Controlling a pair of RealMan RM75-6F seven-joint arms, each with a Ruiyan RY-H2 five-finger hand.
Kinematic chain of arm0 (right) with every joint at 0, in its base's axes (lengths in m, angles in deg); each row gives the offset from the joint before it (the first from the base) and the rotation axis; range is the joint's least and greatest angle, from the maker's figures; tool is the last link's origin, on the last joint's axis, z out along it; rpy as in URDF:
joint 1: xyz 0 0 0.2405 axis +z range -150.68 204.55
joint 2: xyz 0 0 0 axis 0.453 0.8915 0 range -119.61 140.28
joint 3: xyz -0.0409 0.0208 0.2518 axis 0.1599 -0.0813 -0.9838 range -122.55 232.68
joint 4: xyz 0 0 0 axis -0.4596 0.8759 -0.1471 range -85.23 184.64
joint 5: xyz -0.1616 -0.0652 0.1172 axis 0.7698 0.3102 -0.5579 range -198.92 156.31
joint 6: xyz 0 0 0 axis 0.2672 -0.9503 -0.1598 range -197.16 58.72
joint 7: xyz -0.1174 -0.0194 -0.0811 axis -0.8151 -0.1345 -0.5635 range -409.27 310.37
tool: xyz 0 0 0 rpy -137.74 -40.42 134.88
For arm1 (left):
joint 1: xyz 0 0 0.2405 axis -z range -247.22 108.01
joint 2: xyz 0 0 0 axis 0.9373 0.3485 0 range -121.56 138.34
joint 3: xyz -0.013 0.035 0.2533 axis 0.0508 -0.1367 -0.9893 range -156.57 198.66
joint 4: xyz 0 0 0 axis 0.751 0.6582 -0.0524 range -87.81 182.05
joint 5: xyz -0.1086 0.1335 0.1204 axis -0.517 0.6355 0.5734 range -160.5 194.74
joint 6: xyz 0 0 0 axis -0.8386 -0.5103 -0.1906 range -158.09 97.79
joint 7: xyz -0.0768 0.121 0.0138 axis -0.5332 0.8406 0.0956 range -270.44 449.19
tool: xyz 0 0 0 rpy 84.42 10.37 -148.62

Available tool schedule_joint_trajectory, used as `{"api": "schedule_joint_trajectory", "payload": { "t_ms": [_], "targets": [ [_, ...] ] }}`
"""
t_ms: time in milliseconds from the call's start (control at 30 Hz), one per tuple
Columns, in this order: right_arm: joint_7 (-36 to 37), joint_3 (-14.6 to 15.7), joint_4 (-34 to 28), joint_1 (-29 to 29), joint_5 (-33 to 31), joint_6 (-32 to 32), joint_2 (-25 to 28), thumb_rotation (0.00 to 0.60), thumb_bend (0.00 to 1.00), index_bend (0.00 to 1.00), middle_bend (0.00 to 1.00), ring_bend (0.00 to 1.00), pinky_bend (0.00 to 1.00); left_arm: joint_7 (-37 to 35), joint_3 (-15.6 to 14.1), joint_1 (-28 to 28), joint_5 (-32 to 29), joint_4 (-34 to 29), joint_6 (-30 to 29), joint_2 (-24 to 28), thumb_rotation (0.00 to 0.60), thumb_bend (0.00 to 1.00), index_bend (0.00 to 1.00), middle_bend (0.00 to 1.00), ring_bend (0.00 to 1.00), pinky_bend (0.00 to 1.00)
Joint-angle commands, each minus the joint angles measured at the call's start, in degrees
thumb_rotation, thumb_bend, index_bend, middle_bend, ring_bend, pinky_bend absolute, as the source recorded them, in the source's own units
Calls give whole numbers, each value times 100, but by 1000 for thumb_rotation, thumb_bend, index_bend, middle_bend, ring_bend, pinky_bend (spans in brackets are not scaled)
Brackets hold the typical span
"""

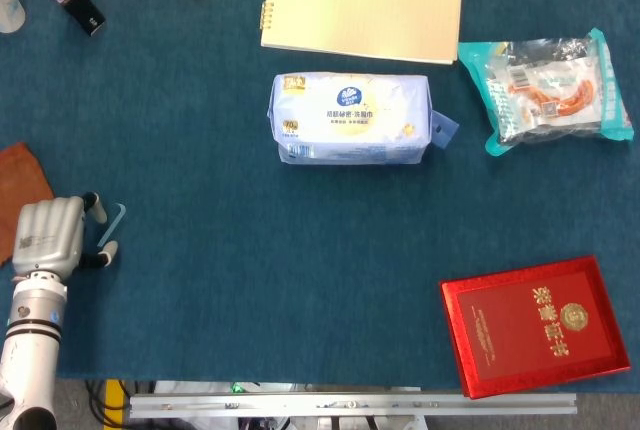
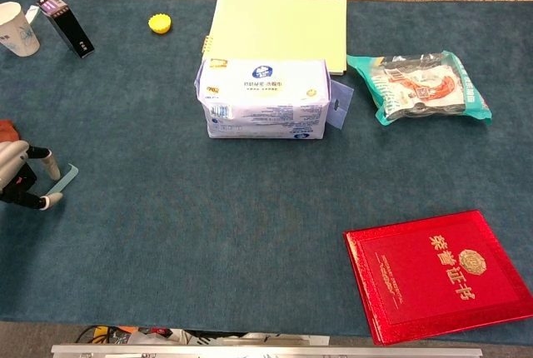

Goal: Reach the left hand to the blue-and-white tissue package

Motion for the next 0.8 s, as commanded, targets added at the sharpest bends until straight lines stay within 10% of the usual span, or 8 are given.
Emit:
{"api": "schedule_joint_trajectory", "payload": {
  "t_ms": [33, 800],
  "targets": [
    [-13, -6, 5, 0, -8, -4, -7, 600, 363, 380, 414, 267, 312, -19, -9, 7, 6, 21, 16, -15, 565, 246, 456, 932, 908, 886],
    [-21, -20, 22, -41, -45, -38, -5, 600, 363, 380, 414, 267, 312, -127, 66, 84, -59, 152, 62, -135, 599, 277, 509, 942, 919, 890]
  ]
}}
